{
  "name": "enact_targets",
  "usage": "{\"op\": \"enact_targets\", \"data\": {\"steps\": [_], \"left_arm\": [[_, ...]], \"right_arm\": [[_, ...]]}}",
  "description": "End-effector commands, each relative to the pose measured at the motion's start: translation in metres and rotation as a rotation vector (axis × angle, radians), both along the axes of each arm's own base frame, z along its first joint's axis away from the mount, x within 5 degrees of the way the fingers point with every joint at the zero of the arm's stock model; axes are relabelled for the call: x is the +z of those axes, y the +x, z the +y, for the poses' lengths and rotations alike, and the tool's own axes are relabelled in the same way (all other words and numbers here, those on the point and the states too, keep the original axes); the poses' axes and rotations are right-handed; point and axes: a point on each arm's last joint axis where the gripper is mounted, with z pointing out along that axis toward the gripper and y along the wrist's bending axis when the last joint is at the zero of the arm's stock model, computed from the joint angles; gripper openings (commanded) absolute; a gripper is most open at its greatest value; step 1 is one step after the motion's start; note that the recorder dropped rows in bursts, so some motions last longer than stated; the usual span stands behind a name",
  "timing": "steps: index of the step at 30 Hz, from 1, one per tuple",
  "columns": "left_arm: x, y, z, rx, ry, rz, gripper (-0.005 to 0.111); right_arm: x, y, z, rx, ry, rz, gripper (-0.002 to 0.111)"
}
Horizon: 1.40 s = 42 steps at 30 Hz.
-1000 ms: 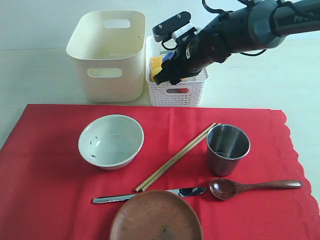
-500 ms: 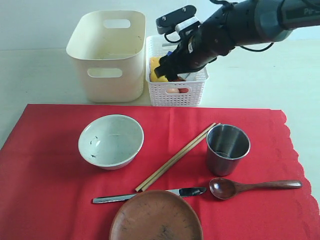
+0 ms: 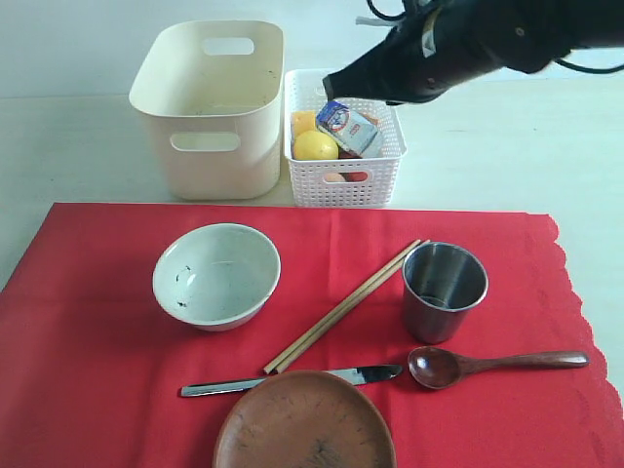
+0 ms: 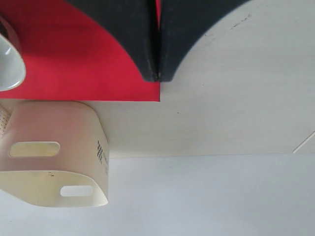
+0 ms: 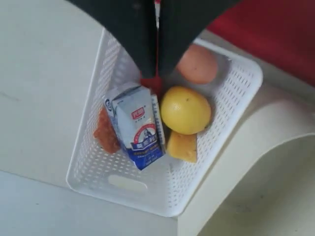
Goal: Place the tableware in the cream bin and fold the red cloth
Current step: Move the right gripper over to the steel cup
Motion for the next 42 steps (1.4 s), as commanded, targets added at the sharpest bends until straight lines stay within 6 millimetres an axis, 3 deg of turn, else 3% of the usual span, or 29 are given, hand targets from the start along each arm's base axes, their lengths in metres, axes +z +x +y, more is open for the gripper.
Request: {"op": "enact_targets", "data": {"steps": [1,5,11,17,34,36,42], "left_arm": [[0.000,0.000,0.000,-0.005,0.004,-0.009,0.000],[0.000,0.000,0.000,-0.005,0.004,-0.009,0.000],[0.000,0.000,0.000,-0.005,0.004,-0.009,0.000],[0.000,0.000,0.000,-0.005,0.004,-0.009,0.000],[0.000,0.000,0.000,-0.005,0.004,-0.009,0.000],[0.000,0.000,0.000,-0.005,0.004,-0.009,0.000],[0.000,0.000,0.000,-0.005,0.004,-0.009,0.000]], "right_arm": [[0.000,-0.037,-0.014,0.008,0.134,-0.046,0.000],[-0.001,-0.067,-0.023,0.023,0.276,-0.106,0.000],[-0.027,-0.104,-0.041,0.025,0.278,-0.055,0.000],[-0.056,-0.128,-0.052,0.034,0.260,0.007,0.000],[-0.058,-0.130,-0.053,0.121,0.164,-0.058,0.000],[-0.058,-0.126,-0.058,0.085,0.169,-0.062,0.000],[-0.059,-0.108,-0.103,-0.158,0.178,-0.053,0.000]]}}
